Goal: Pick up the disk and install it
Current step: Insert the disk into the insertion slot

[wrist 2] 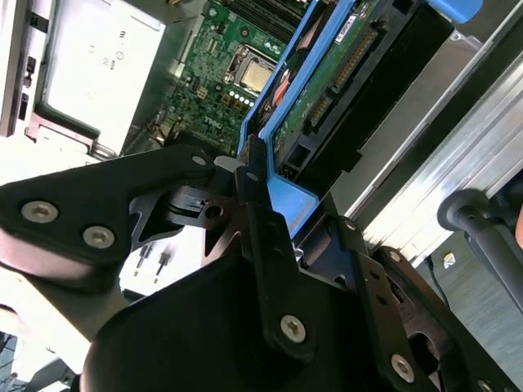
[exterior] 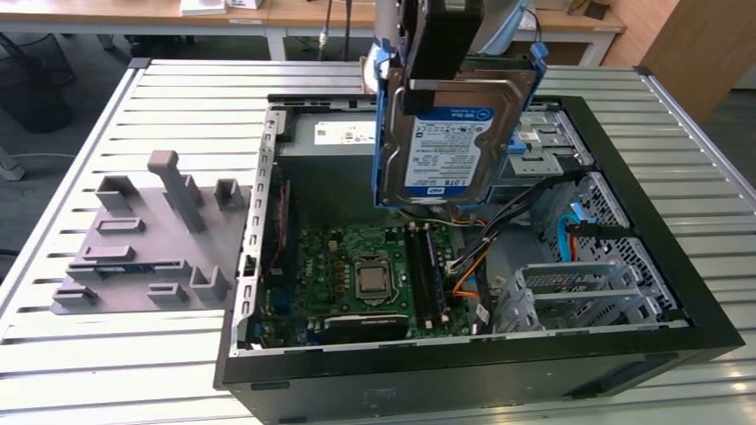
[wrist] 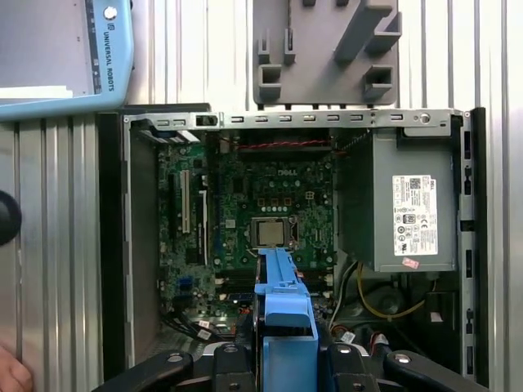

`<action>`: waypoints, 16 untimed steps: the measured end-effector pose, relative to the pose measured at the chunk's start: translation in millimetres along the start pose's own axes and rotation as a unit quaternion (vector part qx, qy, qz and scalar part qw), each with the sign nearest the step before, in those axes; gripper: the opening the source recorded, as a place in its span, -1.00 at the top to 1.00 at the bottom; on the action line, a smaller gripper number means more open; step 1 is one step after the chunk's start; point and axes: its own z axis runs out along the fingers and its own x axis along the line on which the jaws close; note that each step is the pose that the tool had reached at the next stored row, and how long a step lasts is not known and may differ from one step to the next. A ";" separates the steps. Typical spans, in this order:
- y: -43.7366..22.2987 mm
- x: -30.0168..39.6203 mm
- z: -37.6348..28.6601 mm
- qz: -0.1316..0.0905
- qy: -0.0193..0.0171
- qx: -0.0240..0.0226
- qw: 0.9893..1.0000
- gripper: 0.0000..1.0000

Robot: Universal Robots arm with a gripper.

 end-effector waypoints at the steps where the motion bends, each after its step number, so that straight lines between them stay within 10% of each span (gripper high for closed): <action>1: 0.0 1.1 0.0 0.000 0.000 0.000 1.000 0.27; 16: -4.2 21.1 0.5 0.000 0.001 0.000 1.000 0.27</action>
